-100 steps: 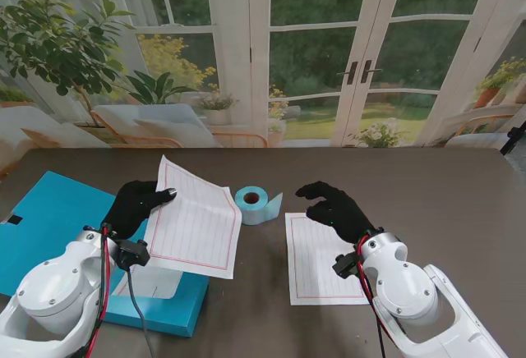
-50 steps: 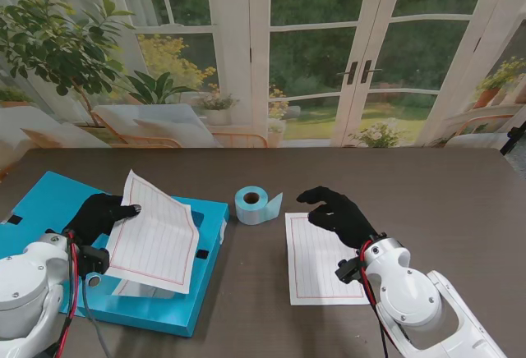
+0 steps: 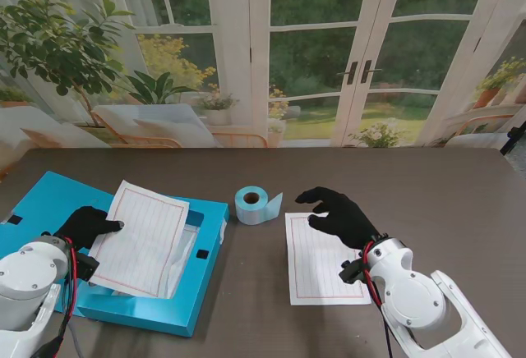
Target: Peel a label from the label roll, stick it on the side of the file box and file the documents
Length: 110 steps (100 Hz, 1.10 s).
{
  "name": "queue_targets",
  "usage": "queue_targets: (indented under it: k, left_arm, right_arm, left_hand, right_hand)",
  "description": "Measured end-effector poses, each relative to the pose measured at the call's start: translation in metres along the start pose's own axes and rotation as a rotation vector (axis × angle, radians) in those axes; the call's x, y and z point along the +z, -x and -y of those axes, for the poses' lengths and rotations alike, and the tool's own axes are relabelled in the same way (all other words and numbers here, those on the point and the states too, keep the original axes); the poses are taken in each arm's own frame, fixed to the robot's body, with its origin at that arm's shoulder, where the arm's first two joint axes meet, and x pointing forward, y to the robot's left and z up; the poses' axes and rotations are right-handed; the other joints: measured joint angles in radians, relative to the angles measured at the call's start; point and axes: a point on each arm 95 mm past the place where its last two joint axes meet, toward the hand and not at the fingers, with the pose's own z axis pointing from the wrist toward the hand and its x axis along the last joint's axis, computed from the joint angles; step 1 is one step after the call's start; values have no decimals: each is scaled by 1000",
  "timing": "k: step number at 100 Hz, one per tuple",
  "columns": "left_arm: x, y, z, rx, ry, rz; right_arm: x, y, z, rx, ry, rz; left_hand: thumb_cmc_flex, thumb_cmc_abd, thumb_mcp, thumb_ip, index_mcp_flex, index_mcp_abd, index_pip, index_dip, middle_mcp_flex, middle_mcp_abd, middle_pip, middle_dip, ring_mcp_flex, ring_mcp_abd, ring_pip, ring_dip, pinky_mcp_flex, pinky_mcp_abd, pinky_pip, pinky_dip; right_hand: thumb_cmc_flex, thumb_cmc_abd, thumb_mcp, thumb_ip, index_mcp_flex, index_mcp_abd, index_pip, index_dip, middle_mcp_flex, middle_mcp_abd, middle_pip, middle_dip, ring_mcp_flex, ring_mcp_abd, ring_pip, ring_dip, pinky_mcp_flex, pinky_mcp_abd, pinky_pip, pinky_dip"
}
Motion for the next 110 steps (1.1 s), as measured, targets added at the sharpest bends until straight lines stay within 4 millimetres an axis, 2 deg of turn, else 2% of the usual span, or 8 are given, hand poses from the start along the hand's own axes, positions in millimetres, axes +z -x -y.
queue_targets:
  k: [8,27,38,72,106,110]
  left_arm:
    - [5,2,0,28,5,24]
    - [12,1,-8,55,31,28]
    - [14,-1,-14,73,56,27]
    - [16,-3,-34,117,158,72]
    - [10,2,-34,249,190,174]
    - [8,2,-33,269,192,182]
  right_arm:
    - [0,2,0,5,1,1]
    - [-1,7,-1,17,3,12]
    - [-1,10,-1,21,4,17]
    - [-1,18,1,39,3,31]
    - [-2,21,2,46,0,39]
    - [-2,21,2,46,0,40]
  left_hand:
    - [1,2,-32,0,-6,-10,-13,-21,-15,0,-19,-13,-18,0,-9,-11,-13,-10,-3,-9]
    - [38,56,-114,0,-11,-22,-61,-63,-52,-1,-51,-41,-28,-3,-26,-27,-25,-23,-11,-26]
    - [51,56,-139,0,-11,-24,-78,-77,-53,-1,-58,-44,-43,-4,-32,-30,-36,-31,-14,-30]
    - [52,67,-146,0,-11,-24,-88,-87,-53,-2,-68,-66,-43,-6,-41,-43,-38,-34,-14,-42]
    - [42,68,-148,-1,-22,-23,-88,-87,-64,-8,-70,-71,-43,-15,-46,-52,-38,-46,-15,-53]
    - [42,68,-148,-1,-22,-23,-88,-87,-64,-10,-70,-72,-43,-16,-46,-52,-38,-48,-15,-53]
  right_hand:
    - [0,0,0,0,0,0,0,1,10,0,-1,0,0,0,0,0,0,0,0,0]
    - [0,0,0,0,0,0,-1,1,10,0,-3,0,0,0,0,0,0,0,0,0]
    - [0,0,0,0,0,0,-1,2,10,0,-3,0,0,0,0,0,0,0,-1,0]
    - [0,0,0,0,0,0,-1,2,10,0,-3,0,0,0,0,0,0,0,-4,15]
    - [1,0,0,0,0,1,-1,2,10,0,-3,0,0,0,0,0,0,0,-12,16]
    - [2,23,-1,0,0,1,-1,2,10,0,-3,0,0,0,0,0,0,0,-12,16]
